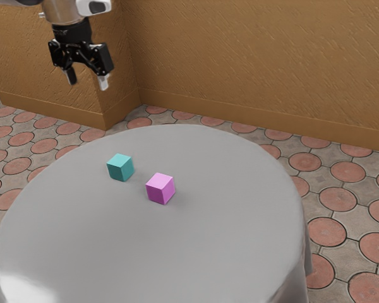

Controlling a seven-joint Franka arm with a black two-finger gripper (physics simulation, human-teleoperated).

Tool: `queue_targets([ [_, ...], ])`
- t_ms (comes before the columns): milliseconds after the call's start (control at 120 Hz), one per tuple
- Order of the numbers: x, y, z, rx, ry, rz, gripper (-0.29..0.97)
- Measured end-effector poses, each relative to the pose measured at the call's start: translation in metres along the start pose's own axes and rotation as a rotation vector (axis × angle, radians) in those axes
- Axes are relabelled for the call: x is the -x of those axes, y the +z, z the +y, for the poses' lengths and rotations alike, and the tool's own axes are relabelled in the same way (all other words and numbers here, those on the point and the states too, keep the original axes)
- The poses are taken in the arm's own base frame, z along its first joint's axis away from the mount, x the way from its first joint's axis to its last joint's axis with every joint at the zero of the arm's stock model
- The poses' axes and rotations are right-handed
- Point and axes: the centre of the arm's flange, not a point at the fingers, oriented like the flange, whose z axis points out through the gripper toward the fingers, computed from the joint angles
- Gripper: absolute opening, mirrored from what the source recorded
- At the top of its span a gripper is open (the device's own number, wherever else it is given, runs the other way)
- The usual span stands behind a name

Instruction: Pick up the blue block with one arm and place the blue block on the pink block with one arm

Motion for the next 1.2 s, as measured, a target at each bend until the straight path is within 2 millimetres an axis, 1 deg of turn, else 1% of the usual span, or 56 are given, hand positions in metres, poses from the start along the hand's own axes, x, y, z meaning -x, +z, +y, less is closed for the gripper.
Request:
queue_targets([
  [200, 0.001, 0.001, -0.012, 0.003, -0.029, -0.012, 0.68],
  [208, 0.001, -0.002, -0.013, 0.002, -0.031, -0.008, 0.68],
  [258, 0.007, -0.047, -0.018, -0.008, -0.041, 0.067, 0.68],
  [292, 0.016, -0.083, -0.021, -0.013, -0.049, 0.130, 0.68],
  [317, 0.023, -0.101, -0.023, -0.016, -0.055, 0.161, 0.68],
  [333, 0.026, -0.109, -0.025, -0.018, -0.058, 0.172, 0.68],
  [358, 0.029, -0.115, -0.027, -0.020, -0.063, 0.179, 0.68],
  [408, 0.031, -0.119, -0.031, -0.025, -0.073, 0.175, 0.68],
  [475, 0.022, -0.107, -0.037, -0.031, -0.086, 0.138, 0.68],
  [542, 0.007, -0.086, -0.048, -0.035, -0.106, 0.093, 0.68],
  [583, -0.003, -0.072, -0.065, -0.038, -0.136, 0.073, 0.68],
  [650, -0.013, -0.055, -0.102, -0.042, -0.201, 0.052, 0.68],
  [675, -0.014, -0.051, -0.114, -0.044, -0.221, 0.049, 0.68],
  [708, -0.015, -0.049, -0.123, -0.045, -0.238, 0.049, 0.68],
  [817, -0.016, -0.045, -0.135, -0.047, -0.257, 0.053, 0.68],
  [875, -0.015, -0.042, -0.148, -0.046, -0.280, 0.052, 0.68],
  [942, -0.016, -0.033, -0.165, -0.047, -0.308, 0.039, 0.68],
  [992, -0.017, -0.029, -0.172, -0.044, -0.319, 0.034, 0.68],
  [1075, -0.025, 0.005, -0.177, -0.036, -0.321, -0.012, 0.68],
  [1133, -0.026, 0.026, -0.176, -0.031, -0.316, -0.039, 0.68],
  [1200, -0.022, 0.059, -0.178, -0.025, -0.320, -0.075, 0.68],
])
